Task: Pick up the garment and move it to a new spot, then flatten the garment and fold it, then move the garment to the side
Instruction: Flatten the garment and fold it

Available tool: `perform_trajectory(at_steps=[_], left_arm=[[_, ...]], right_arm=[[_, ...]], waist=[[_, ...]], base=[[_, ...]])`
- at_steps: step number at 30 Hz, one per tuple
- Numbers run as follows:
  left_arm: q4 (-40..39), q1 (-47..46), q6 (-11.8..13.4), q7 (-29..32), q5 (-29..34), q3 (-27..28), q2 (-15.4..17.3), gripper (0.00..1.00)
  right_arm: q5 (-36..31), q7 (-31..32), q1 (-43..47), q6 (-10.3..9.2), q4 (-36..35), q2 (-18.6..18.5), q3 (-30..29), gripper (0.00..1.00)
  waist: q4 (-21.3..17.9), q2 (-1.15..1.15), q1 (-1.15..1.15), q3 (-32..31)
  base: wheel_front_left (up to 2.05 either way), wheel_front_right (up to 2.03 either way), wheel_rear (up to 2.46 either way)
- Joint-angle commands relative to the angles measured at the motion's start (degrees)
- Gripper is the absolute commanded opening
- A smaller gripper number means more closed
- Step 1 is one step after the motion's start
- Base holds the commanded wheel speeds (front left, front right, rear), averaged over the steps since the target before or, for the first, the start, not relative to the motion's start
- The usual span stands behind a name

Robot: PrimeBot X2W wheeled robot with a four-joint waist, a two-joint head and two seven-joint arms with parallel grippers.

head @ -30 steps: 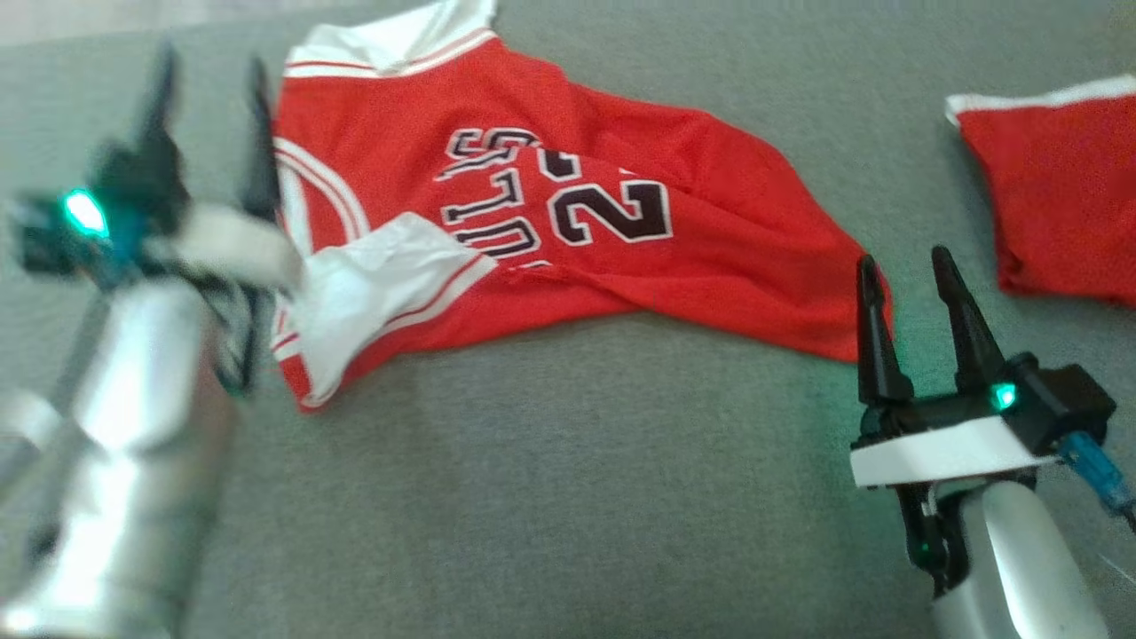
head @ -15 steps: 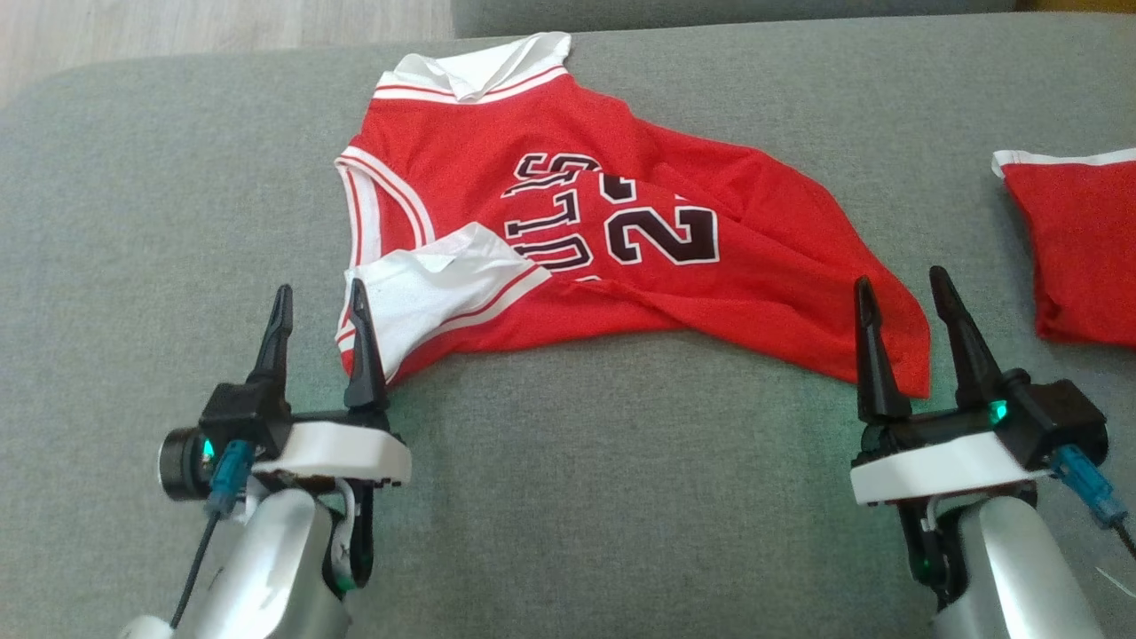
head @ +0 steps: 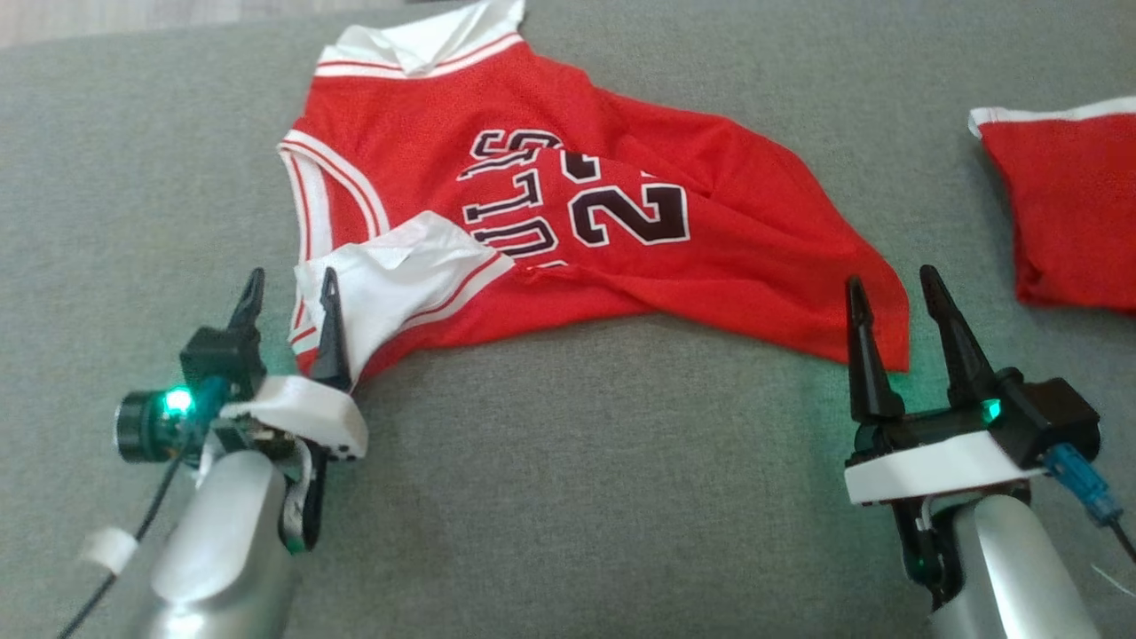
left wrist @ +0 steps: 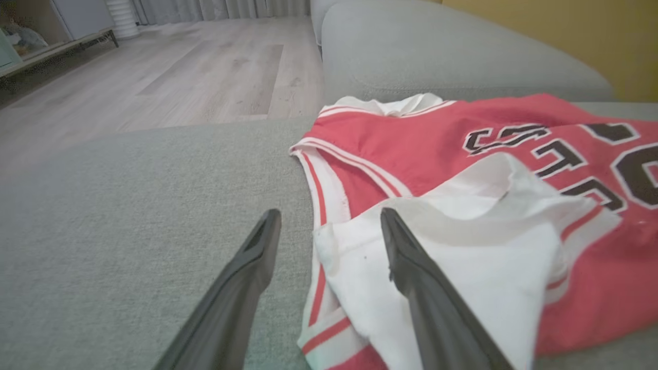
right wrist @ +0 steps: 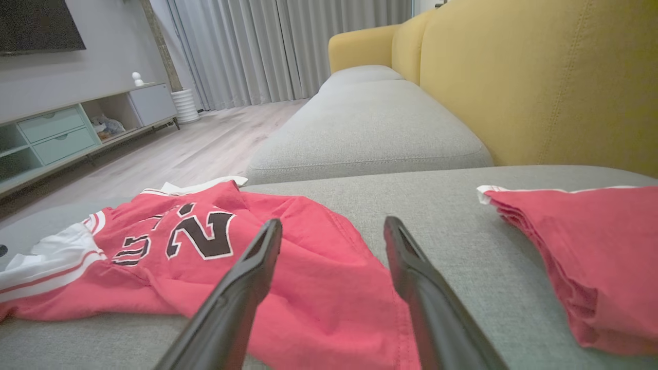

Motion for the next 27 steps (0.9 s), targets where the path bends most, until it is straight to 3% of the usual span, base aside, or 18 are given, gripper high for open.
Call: perform_trajectory(at_steps=[1, 9, 22, 23, 24, 25, 27], left_arm=[[-1.0, -2.1, 0.2, 0.2, 0.7, 1.7, 1.9, 1.00], [4.8, -6.1, 0.6, 2.3, 1.0, 1.6, 3.5, 1.00], [8.1, -8.6, -0.4, 0.1, 1.7, -0.3, 3.7, 1.00], [8.3, -8.8, -0.5, 0.1, 1.7, -0.4, 3.7, 0.56], [8.5, -9.0, -0.6, -0.1, 1.7, -0.6, 3.7, 0.38], [8.7, -9.1, -0.6, -0.2, 1.7, -0.7, 3.6, 0.00], [9.1, -9.3, -0.7, -0.4, 1.7, -0.9, 3.6, 0.00]], right_arm=[[0.3, -0.6, -0.9, -0.05, -1.9, -0.2, 1.4, 1.00], [0.6, -0.6, -1.5, -0.05, -1.9, -0.2, 1.3, 1.00], [1.0, -0.6, -2.0, -0.05, -1.5, -0.2, 1.5, 1.00], [1.0, -0.6, -2.0, -0.05, -1.5, -0.2, 1.6, 1.00], [1.0, -0.6, -2.0, -0.05, -1.5, -0.2, 1.6, 1.00], [1.0, -0.6, -2.0, -0.05, -1.5, -0.2, 1.6, 1.00], [1.0, -0.6, -2.0, -0.05, -1.4, -0.2, 1.6, 1.00]], waist=[[-0.6, 0.00, 0.00, 0.7], [-2.1, 0.00, 0.00, 3.0], [-2.7, 0.00, 0.00, 3.3], [-2.7, 0.00, 0.00, 3.3], [-2.7, 0.00, 0.00, 3.3], [-2.7, 0.00, 0.00, 3.3], [-2.7, 0.00, 0.00, 3.3]], base=[[0.00, 0.00, 0.00], [0.00, 0.00, 0.00], [0.00, 0.00, 0.00], [0.00, 0.00, 0.00], [0.00, 0.00, 0.00], [0.00, 0.00, 0.00], [0.00, 0.00, 0.00]])
